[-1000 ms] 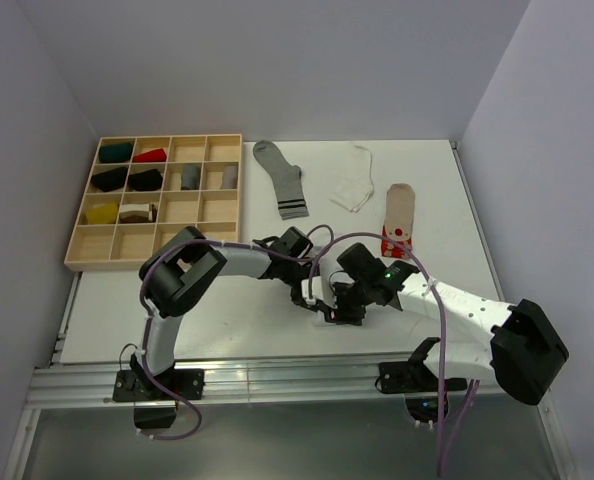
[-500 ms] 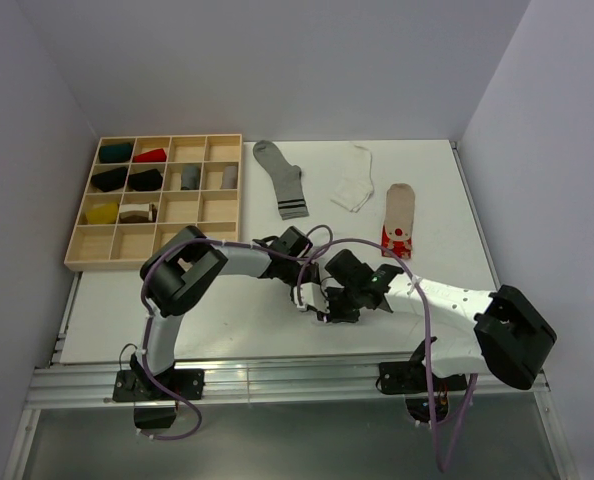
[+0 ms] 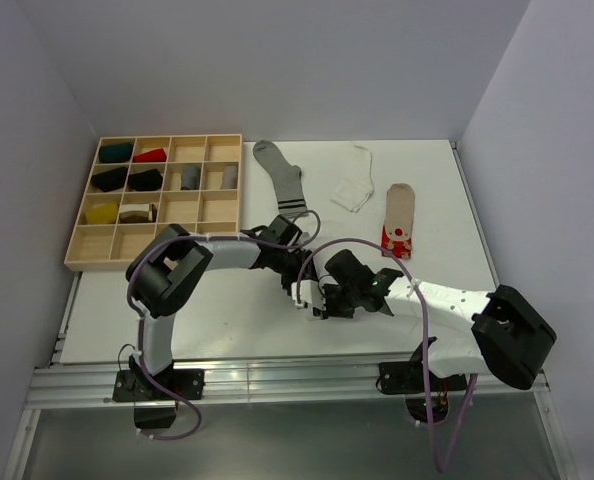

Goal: Roll the socks
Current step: Roll the sock at the center of the board.

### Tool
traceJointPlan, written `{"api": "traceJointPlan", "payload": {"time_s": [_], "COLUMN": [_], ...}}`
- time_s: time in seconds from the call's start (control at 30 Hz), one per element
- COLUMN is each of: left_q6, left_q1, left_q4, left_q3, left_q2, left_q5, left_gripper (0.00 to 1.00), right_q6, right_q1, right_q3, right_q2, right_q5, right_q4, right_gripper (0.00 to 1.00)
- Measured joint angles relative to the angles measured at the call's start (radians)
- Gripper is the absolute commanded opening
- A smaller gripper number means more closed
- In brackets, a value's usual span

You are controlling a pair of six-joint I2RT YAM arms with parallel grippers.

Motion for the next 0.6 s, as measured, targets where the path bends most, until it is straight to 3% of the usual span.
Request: {"api": "traceJointPlan", "payload": {"time_s": [0.37, 0.6], "left_q6": [0.101, 0.225], "left_q1": [0.042, 0.058], "left_q4": [-0.094, -0.171], "left_q3": [0.101, 0.276], "left_q2": [-0.011, 0.106], "left_q5": [-0.112, -0.161], "left_gripper": [0.45, 0.45], "right_q6": [-0.002, -0.003], "right_q1": [0.002, 0.002], "right_q3": [0.002, 0.011], "right_q2": [0.015, 0.031], "right_q5": [0.000, 0.000], "right_q4": [0.023, 0.034], "right_gripper": [0.15, 0.14]}}
